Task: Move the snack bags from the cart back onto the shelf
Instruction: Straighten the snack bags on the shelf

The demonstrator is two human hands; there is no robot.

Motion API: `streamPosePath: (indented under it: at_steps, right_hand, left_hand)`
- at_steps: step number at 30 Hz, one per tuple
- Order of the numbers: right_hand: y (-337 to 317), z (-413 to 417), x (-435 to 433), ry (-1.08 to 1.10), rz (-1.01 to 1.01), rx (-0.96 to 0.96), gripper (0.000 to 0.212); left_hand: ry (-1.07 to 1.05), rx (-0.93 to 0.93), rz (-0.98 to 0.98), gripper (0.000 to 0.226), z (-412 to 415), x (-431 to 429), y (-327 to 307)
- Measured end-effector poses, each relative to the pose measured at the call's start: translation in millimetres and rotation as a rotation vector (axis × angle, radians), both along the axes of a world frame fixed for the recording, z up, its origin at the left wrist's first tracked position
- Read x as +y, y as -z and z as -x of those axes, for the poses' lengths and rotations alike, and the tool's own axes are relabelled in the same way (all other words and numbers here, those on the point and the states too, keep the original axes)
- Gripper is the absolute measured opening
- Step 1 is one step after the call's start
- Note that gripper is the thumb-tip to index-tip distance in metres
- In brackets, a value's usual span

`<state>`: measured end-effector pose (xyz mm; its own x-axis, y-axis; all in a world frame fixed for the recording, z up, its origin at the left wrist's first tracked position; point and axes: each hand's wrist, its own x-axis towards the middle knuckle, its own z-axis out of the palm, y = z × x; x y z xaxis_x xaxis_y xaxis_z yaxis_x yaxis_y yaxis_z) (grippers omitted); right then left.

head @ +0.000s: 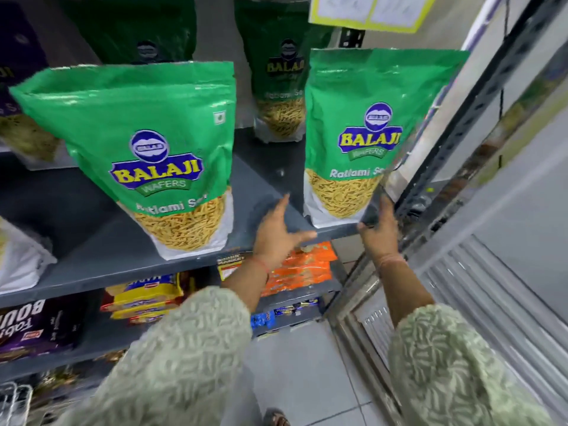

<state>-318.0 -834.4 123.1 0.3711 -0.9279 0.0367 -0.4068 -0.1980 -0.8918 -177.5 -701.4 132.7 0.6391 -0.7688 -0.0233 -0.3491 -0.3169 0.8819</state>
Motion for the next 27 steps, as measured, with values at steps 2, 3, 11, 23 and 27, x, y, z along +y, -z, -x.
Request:
streamPosePath:
  at_steps: [2, 3, 11, 23, 27]
  right_hand:
    - [2, -5, -10, -0.081, -0.048, 0.061, 0.064]
    - [4, -6, -13, -0.086, -0.029, 0.101, 0.057]
    - [3, -63, 17, -0.046, 0.095, 0.163, 0.042]
    - [12, -65, 155, -0.211, 0.211, -0.238, 0.056]
    - [-4, -109, 160, -0.579, -0.092, -0.155, 0.1]
  left_hand:
    - [0.074, -0.015, -0.123, 0.105, -3, -29, 5]
    - [0.088, -0.083, -0.19, 0.103, -1, -37, 10]
    - [-0.061, -0.267, -0.276, 0.067, -39, -2, -6]
    - [-0.494, -0.01, 0.258, 0.032, -29, 133, 3]
    - [-0.794, -0.155, 0.223, 0.083, -68, 186, 9]
